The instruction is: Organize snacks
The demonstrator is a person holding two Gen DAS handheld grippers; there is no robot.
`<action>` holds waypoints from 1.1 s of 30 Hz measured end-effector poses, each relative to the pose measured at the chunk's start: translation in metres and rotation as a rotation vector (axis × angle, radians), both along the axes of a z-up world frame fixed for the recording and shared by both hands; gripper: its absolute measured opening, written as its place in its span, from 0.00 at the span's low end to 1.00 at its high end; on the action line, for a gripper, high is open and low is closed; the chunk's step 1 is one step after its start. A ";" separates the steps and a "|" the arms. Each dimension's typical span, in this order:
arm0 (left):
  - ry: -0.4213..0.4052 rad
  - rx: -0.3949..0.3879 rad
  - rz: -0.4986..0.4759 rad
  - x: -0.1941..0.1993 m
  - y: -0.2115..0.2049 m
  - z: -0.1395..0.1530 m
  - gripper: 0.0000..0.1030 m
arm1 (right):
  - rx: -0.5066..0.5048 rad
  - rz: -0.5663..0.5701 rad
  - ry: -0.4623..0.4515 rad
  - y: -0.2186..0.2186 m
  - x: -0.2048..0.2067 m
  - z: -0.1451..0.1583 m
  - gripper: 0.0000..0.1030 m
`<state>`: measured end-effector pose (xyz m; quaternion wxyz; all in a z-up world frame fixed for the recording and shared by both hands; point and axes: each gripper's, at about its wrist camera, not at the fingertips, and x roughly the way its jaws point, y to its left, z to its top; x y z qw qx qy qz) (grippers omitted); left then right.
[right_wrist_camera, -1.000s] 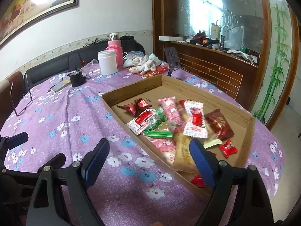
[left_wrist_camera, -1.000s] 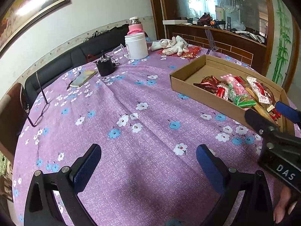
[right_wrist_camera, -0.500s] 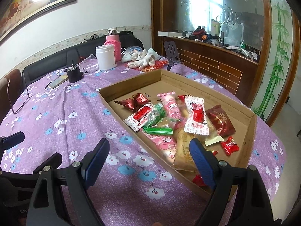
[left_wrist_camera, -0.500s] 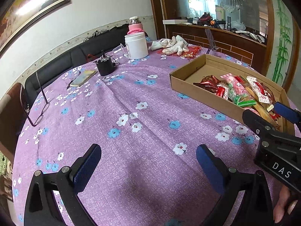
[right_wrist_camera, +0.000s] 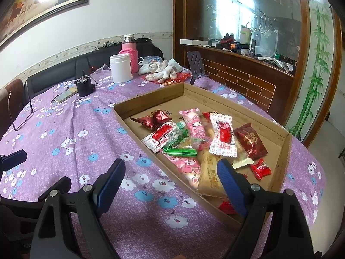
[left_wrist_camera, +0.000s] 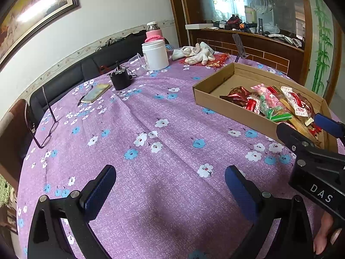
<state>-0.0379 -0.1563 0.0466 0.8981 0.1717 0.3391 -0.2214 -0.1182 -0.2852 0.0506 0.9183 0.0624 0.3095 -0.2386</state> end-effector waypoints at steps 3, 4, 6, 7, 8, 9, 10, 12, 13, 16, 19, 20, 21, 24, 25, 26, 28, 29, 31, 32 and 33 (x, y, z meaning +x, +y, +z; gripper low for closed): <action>-0.003 0.001 0.000 -0.001 -0.001 0.000 0.99 | 0.002 -0.003 0.000 0.001 -0.001 0.000 0.83; -0.004 0.001 0.000 -0.001 0.000 0.000 0.99 | 0.001 -0.004 -0.003 0.001 -0.002 0.000 0.83; -0.004 0.001 -0.001 -0.001 0.000 0.000 0.99 | -0.003 -0.004 -0.005 0.001 -0.002 0.001 0.83; -0.004 0.001 -0.002 -0.001 0.000 0.000 0.99 | -0.005 -0.004 -0.005 0.002 -0.002 0.001 0.83; -0.005 0.002 -0.002 -0.001 -0.001 0.000 0.99 | -0.007 -0.003 -0.004 0.002 -0.002 0.001 0.83; -0.005 0.003 -0.004 -0.002 -0.001 0.001 0.99 | -0.008 -0.002 -0.002 0.002 -0.002 0.000 0.83; -0.006 0.003 -0.007 -0.002 -0.001 0.001 0.99 | -0.010 -0.003 0.002 0.002 -0.001 0.000 0.83; -0.013 -0.001 -0.012 -0.004 -0.001 0.003 0.99 | -0.011 -0.003 0.013 0.003 0.001 -0.001 0.83; -0.017 0.000 -0.014 -0.005 -0.001 0.004 0.99 | -0.013 -0.004 0.018 0.003 0.002 -0.002 0.83; -0.034 0.003 -0.028 -0.009 -0.003 0.006 0.99 | -0.014 -0.010 0.018 0.002 0.002 -0.002 0.83; -0.051 0.004 -0.033 -0.012 -0.004 0.009 0.99 | -0.009 -0.014 0.010 0.001 0.001 -0.002 0.83; -0.054 0.004 -0.035 -0.013 -0.004 0.009 0.99 | -0.006 -0.014 0.007 0.001 0.000 -0.001 0.83; -0.057 0.004 -0.038 -0.014 -0.004 0.010 0.99 | -0.004 -0.015 0.004 0.000 0.000 -0.001 0.83; -0.078 0.015 -0.038 -0.017 -0.006 0.011 0.99 | 0.017 -0.021 -0.009 -0.004 -0.002 -0.001 0.83; -0.075 0.013 -0.042 -0.017 -0.006 0.011 0.99 | 0.030 -0.024 -0.023 -0.005 -0.005 0.000 0.83; -0.071 0.015 -0.046 -0.017 -0.007 0.011 0.99 | 0.055 -0.023 -0.044 -0.008 -0.009 0.001 0.83; -0.078 0.025 -0.036 -0.016 -0.008 0.011 0.99 | 0.097 -0.026 -0.071 -0.012 -0.016 0.005 0.84; -0.071 0.023 -0.031 -0.015 -0.007 0.012 0.99 | 0.098 -0.026 -0.074 -0.012 -0.019 0.007 0.84; -0.052 0.020 -0.017 -0.013 -0.004 0.016 0.99 | 0.084 -0.031 -0.087 -0.012 -0.025 0.013 0.84; -0.058 0.023 -0.007 -0.013 -0.003 0.020 0.99 | 0.081 -0.031 -0.098 -0.012 -0.029 0.016 0.84; -0.071 0.019 0.006 -0.015 0.001 0.027 0.99 | 0.083 -0.032 -0.113 -0.013 -0.033 0.021 0.84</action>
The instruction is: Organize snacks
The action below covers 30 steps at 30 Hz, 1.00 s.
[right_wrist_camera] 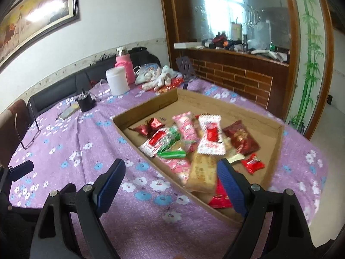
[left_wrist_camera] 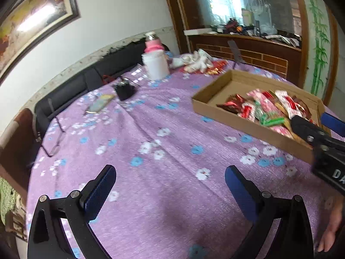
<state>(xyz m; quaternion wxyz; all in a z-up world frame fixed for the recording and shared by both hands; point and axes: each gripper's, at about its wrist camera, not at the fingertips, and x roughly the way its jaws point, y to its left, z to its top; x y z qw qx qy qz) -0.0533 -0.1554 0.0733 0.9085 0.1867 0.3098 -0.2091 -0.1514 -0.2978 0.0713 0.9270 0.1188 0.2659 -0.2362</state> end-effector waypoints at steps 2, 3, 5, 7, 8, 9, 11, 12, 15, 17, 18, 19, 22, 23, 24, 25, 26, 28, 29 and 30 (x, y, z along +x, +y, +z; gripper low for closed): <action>-0.012 -0.021 0.005 -0.006 0.008 0.013 0.99 | 0.004 -0.011 -0.020 -0.002 -0.007 0.006 0.84; -0.021 -0.025 0.005 -0.011 0.013 0.020 0.99 | 0.009 -0.014 -0.030 -0.004 -0.010 0.008 0.84; -0.028 -0.036 0.012 -0.018 0.020 0.027 0.99 | 0.020 -0.016 -0.042 -0.006 -0.015 0.010 0.84; -0.021 -0.051 0.020 -0.024 0.026 0.028 0.99 | 0.031 -0.015 -0.048 -0.006 -0.017 0.010 0.84; -0.016 -0.053 0.022 -0.026 0.026 0.027 0.99 | 0.037 -0.010 -0.045 -0.006 -0.016 0.009 0.84; -0.013 -0.052 0.028 -0.028 0.027 0.024 0.99 | 0.041 -0.005 -0.042 -0.005 -0.016 0.008 0.84; -0.004 -0.044 0.037 -0.028 0.025 0.019 0.99 | 0.041 0.004 -0.037 -0.002 -0.016 0.006 0.84; 0.009 -0.043 0.034 -0.028 0.024 0.015 0.99 | 0.038 0.010 -0.030 0.000 -0.016 0.005 0.84; 0.025 -0.035 0.028 -0.028 0.019 0.009 0.99 | 0.024 0.018 -0.026 0.004 -0.017 0.004 0.84; 0.021 -0.029 0.028 -0.027 0.017 0.008 0.99 | 0.020 0.017 -0.029 0.006 -0.019 0.005 0.84; 0.020 -0.030 0.030 -0.027 0.017 0.007 0.99 | 0.017 0.016 -0.030 0.006 -0.019 0.005 0.84; 0.021 -0.032 0.030 -0.026 0.017 0.007 0.99 | 0.017 0.015 -0.030 0.006 -0.020 0.005 0.84; 0.022 -0.039 0.034 -0.024 0.018 0.008 0.99 | 0.016 0.017 -0.024 0.006 -0.019 0.004 0.84; 0.021 -0.040 0.035 -0.023 0.018 0.007 0.99 | 0.016 0.017 -0.021 0.007 -0.018 0.003 0.84; 0.022 -0.040 0.037 -0.022 0.018 0.007 0.99 | 0.016 0.018 -0.018 0.007 -0.018 0.003 0.84; 0.023 -0.041 0.038 -0.021 0.018 0.007 0.99 | 0.017 0.020 -0.016 0.008 -0.017 0.003 0.84; 0.025 -0.042 0.038 -0.021 0.018 0.007 0.99 | 0.015 0.021 -0.015 0.009 -0.017 0.003 0.84; 0.029 -0.044 0.037 -0.019 0.017 0.005 0.99 | 0.005 0.024 -0.012 0.011 -0.016 0.003 0.84; 0.030 -0.045 0.036 -0.019 0.017 0.005 0.99 | 0.002 0.025 -0.011 0.012 -0.016 0.003 0.84; 0.030 -0.046 0.035 -0.019 0.017 0.005 0.99 | 0.000 0.026 -0.010 0.013 -0.015 0.003 0.84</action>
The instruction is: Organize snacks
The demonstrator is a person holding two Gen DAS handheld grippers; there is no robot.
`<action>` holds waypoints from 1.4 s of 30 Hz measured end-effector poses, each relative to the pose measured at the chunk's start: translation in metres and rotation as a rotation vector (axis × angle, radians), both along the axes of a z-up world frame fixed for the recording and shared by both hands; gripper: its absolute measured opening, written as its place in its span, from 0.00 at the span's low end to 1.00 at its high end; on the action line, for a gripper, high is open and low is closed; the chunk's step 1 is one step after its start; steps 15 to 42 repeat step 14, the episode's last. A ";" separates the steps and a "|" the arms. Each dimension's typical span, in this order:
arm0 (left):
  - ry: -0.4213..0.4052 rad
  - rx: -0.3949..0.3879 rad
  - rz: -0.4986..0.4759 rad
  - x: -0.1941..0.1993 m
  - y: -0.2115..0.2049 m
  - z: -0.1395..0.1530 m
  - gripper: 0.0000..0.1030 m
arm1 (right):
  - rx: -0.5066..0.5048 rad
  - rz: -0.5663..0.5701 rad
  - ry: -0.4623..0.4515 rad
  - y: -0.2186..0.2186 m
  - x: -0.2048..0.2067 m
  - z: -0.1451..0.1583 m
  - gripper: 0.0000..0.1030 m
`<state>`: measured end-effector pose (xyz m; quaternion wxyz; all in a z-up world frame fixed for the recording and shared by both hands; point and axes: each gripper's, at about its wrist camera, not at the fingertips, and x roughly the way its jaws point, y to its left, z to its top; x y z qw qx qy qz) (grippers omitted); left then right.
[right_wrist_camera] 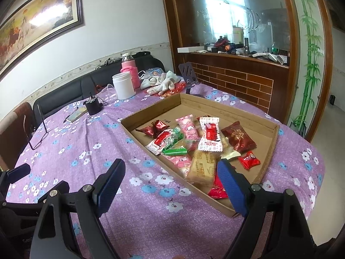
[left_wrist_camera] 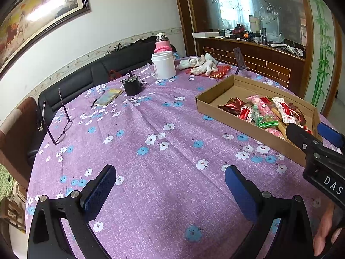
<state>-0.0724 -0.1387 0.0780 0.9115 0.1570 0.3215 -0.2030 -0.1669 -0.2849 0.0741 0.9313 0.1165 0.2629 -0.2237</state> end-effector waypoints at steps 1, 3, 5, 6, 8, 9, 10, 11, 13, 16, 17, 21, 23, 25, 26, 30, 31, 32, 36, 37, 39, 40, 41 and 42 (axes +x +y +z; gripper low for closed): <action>-0.001 0.000 0.001 0.000 0.000 0.000 0.99 | -0.001 0.000 0.002 0.000 0.000 0.000 0.84; 0.000 -0.003 -0.001 0.000 0.000 0.000 0.99 | -0.001 0.000 0.003 0.001 0.001 0.000 0.84; -0.001 -0.005 0.001 0.001 0.001 0.000 0.99 | -0.003 0.002 0.007 0.001 0.001 -0.001 0.84; 0.001 -0.008 -0.001 0.001 0.001 0.000 0.99 | -0.003 0.003 0.008 0.002 0.002 -0.001 0.84; 0.002 -0.010 0.000 0.001 0.002 0.000 0.99 | -0.005 0.006 0.009 0.003 0.003 -0.001 0.84; 0.004 -0.014 0.000 0.001 0.002 0.000 0.99 | -0.007 0.007 0.010 0.004 0.003 -0.001 0.84; 0.007 -0.020 -0.002 0.001 0.003 0.000 0.99 | -0.008 0.008 0.011 0.004 0.004 -0.001 0.84; 0.010 -0.028 -0.003 0.001 0.005 0.000 0.99 | -0.009 0.009 0.011 0.005 0.004 -0.001 0.84; -0.002 -0.029 0.004 0.000 0.006 0.001 0.99 | -0.011 0.010 0.012 0.005 0.004 -0.001 0.84; -0.012 -0.023 0.006 -0.001 0.006 0.002 0.99 | -0.012 0.010 0.011 0.006 0.005 -0.001 0.84; -0.012 -0.023 0.006 -0.001 0.006 0.002 0.99 | -0.012 0.010 0.011 0.006 0.005 -0.001 0.84; -0.012 -0.023 0.006 -0.001 0.006 0.002 0.99 | -0.012 0.010 0.011 0.006 0.005 -0.001 0.84; -0.012 -0.023 0.006 -0.001 0.006 0.002 0.99 | -0.012 0.010 0.011 0.006 0.005 -0.001 0.84; -0.012 -0.023 0.006 -0.001 0.006 0.002 0.99 | -0.012 0.010 0.011 0.006 0.005 -0.001 0.84; -0.012 -0.023 0.006 -0.001 0.006 0.002 0.99 | -0.012 0.010 0.011 0.006 0.005 -0.001 0.84; -0.012 -0.023 0.006 -0.001 0.006 0.002 0.99 | -0.012 0.010 0.011 0.006 0.005 -0.001 0.84; -0.012 -0.023 0.006 -0.001 0.006 0.002 0.99 | -0.012 0.010 0.011 0.006 0.005 -0.001 0.84; -0.012 -0.023 0.006 -0.001 0.006 0.002 0.99 | -0.012 0.010 0.011 0.006 0.005 -0.001 0.84; -0.012 -0.023 0.006 -0.001 0.006 0.002 0.99 | -0.012 0.010 0.011 0.006 0.005 -0.001 0.84; -0.012 -0.023 0.006 -0.001 0.006 0.002 0.99 | -0.012 0.010 0.011 0.006 0.005 -0.001 0.84; -0.012 -0.023 0.006 -0.001 0.006 0.002 0.99 | -0.012 0.010 0.011 0.006 0.005 -0.001 0.84; -0.012 -0.023 0.006 -0.001 0.006 0.002 0.99 | -0.012 0.010 0.011 0.006 0.005 -0.001 0.84; -0.012 -0.023 0.006 -0.001 0.006 0.002 0.99 | -0.012 0.010 0.011 0.006 0.005 -0.001 0.84; -0.012 -0.023 0.006 -0.001 0.006 0.002 0.99 | -0.012 0.010 0.011 0.006 0.005 -0.001 0.84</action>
